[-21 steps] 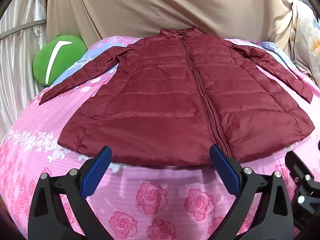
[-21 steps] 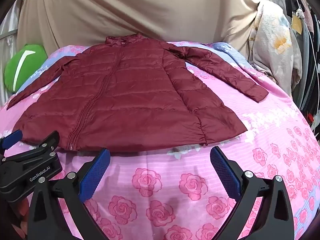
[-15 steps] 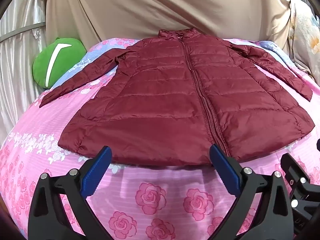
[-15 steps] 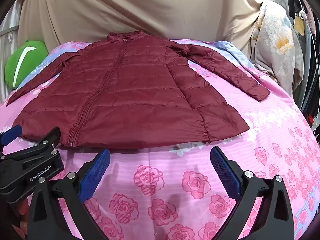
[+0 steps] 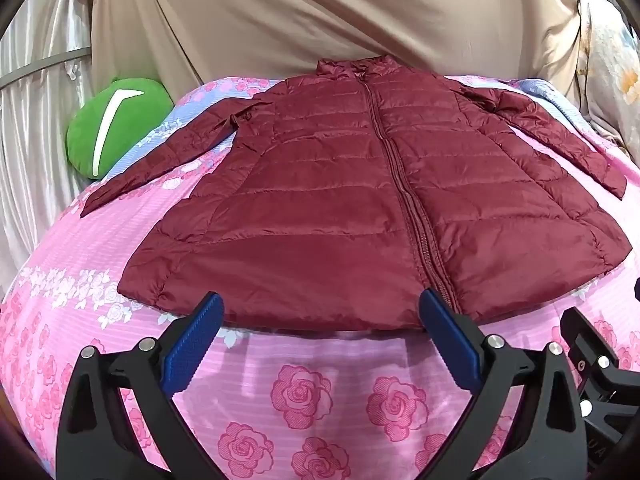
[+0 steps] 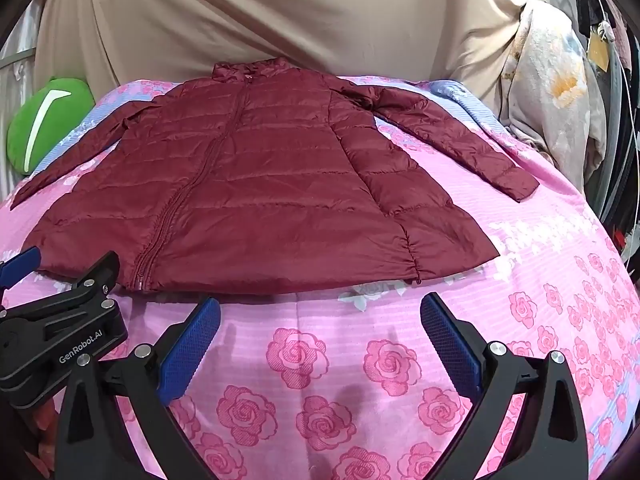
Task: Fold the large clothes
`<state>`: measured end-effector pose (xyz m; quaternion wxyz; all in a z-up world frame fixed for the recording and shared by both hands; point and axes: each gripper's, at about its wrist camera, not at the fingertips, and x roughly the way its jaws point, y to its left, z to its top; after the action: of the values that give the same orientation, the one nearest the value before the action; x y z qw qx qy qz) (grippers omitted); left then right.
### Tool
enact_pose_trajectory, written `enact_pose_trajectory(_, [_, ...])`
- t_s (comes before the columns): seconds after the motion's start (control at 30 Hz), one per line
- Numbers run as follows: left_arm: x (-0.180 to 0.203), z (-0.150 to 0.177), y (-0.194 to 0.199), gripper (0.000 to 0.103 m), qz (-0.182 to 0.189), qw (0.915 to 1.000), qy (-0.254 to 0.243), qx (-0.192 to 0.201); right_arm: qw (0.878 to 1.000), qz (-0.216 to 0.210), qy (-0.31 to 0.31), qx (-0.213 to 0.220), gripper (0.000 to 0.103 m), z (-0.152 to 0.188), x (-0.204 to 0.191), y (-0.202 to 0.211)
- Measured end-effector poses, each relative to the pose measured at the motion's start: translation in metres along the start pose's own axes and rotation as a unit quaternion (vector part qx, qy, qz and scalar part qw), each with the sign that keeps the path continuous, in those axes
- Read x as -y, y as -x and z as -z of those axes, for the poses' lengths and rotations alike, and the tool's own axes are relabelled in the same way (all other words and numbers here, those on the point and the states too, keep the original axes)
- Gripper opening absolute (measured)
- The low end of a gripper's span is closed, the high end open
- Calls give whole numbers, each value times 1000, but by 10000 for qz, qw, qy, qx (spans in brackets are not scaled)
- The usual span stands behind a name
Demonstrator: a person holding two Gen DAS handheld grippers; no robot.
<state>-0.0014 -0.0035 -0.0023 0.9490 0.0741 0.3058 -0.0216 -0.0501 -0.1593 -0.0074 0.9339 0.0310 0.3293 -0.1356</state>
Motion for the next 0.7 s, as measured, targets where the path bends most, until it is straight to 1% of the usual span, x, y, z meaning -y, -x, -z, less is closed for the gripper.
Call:
enact_pose_trajectory(0.4, [-1, -1, 2, 96, -34, 10000, -55, 9, 10000, 23, -65, -1, 98, 1, 4, 0])
enact_pose_trajectory(0.7, [1, -4, 1, 96, -146, 9999, -35, 3, 10000, -5, -10, 21, 98, 0, 3, 2])
